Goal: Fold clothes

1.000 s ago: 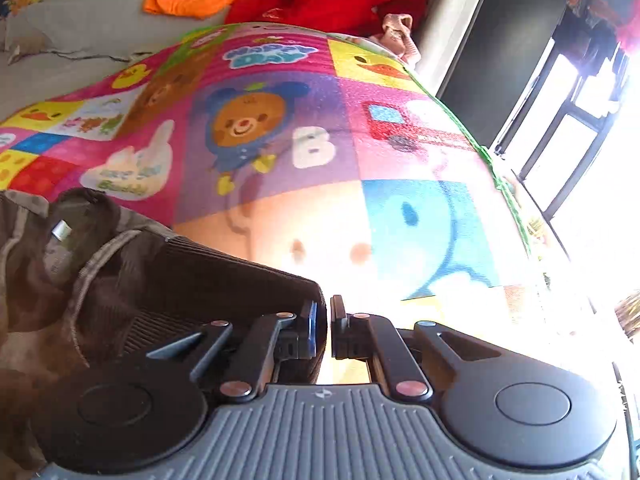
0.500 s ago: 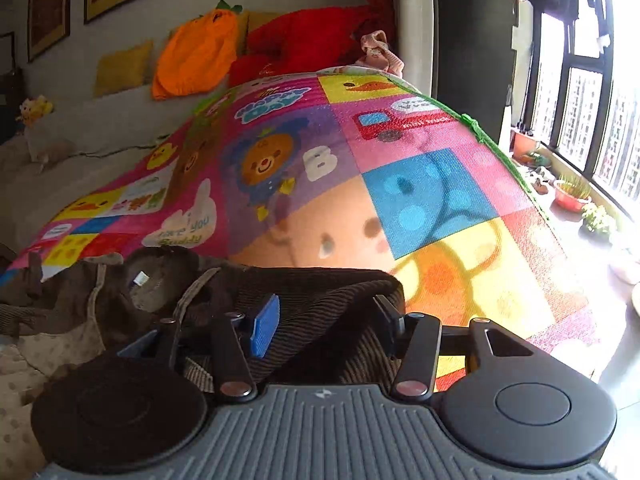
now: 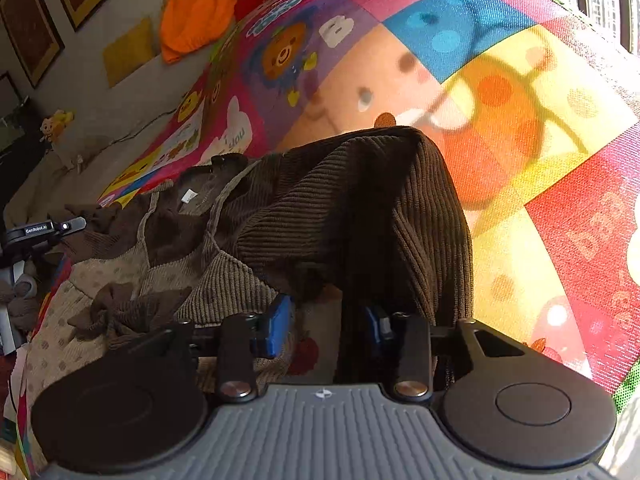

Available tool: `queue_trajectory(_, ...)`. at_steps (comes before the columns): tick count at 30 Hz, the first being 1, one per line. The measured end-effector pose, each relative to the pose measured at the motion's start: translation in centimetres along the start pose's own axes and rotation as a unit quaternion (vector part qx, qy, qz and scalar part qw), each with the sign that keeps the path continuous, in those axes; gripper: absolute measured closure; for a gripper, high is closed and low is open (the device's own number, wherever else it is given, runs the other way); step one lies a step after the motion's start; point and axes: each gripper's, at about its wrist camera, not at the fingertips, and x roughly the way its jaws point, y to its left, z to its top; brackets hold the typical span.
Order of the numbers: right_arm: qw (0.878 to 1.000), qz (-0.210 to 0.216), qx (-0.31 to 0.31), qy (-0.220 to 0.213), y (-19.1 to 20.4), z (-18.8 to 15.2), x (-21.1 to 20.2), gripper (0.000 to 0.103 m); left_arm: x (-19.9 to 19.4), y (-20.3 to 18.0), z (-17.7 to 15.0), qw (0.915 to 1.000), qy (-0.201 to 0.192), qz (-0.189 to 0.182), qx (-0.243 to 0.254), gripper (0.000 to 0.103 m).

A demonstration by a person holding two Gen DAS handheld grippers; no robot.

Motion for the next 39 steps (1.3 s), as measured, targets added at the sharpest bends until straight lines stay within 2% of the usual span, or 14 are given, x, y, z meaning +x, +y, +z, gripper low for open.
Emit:
queue_trajectory(2, 0.997, -0.067, -0.040, -0.030, 0.1, 1.2, 0.7, 0.089, 0.8, 0.6, 0.4, 0.9997, 0.001, 0.022, 0.009, 0.093)
queue_trajectory(5, 0.970, -0.186, -0.131, -0.085, 0.5, 2.5, 1.9, 0.091, 0.9, 1.5, 0.1, 0.9995, 0.013, 0.024, 0.013, 0.088)
queue_trajectory(8, 0.948, -0.231, -0.186, -0.114, 1.3, 3.0, 2.3, 0.091, -0.3, 2.2, -0.6, 0.9997, 0.016, 0.014, 0.009, 0.083)
queue_trajectory(10, 0.920, -0.283, -0.239, -0.129, 2.4, 2.5, 2.5, 0.091, -1.6, 2.8, -1.3, 0.9995, 0.027, 0.006, 0.012, 0.063)
queue_trajectory(11, 0.919, -0.286, -0.241, -0.124, 2.4, 2.5, 2.1, 0.087, -2.4, 3.1, -1.6, 0.9993, 0.035, 0.002, 0.011, 0.054)
queue_trajectory(15, 0.955, -0.213, -0.171, -0.119, 2.0, 1.6, -2.3, 0.053, -6.9, 3.6, -3.2, 0.9984, 0.042, -0.006, 0.038, 0.011)
queue_trajectory(18, 0.970, -0.113, -0.191, -0.103, 4.1, -2.2, -6.7, 0.028, -10.4, 2.9, -4.8, 0.9956, 0.046, -0.015, 0.080, 0.008)
queue_trajectory(22, 0.962, 0.005, -0.268, -0.052, 9.9, -8.7, -9.1, 0.027, -15.2, 0.6, -7.4, 0.9890, 0.038, -0.042, 0.137, 0.004)
queue_trajectory(27, 0.935, 0.124, -0.332, -0.019, 16.8, -15.6, -10.0, 0.025, -20.5, -2.4, -10.0, 0.9787, 0.023, -0.089, 0.184, 0.000)
queue_trajectory(32, 0.902, 0.055, -0.428, -0.030, 20.5, -19.3, -7.0, 0.025, -24.2, -5.9, -13.1, 0.9642, 0.018, -0.133, 0.229, 0.000)
queue_trajectory(34, 0.898, 0.001, -0.434, -0.076, 20.9, -17.9, -6.4, 0.042, -24.8, -7.7, -14.6, 0.9568, 0.009, -0.135, 0.257, 0.000)
queue_trajectory(35, 0.906, -0.016, -0.410, -0.102, 20.6, -16.0, -6.6, 0.052, -25.0, -8.9, -15.6, 0.9516, -0.001, -0.131, 0.278, 0.000)
queue_trajectory(37, 0.931, -0.026, -0.331, -0.149, 19.6, -12.1, -8.0, 0.053, -24.7, -10.9, -17.2, 0.9421, -0.020, -0.120, 0.312, 0.000)
queue_trajectory(39, 0.939, -0.038, -0.287, -0.187, 18.8, -9.4, -9.3, 0.053, -23.3, -12.8, -18.0, 0.9393, -0.031, -0.109, 0.324, 0.000)
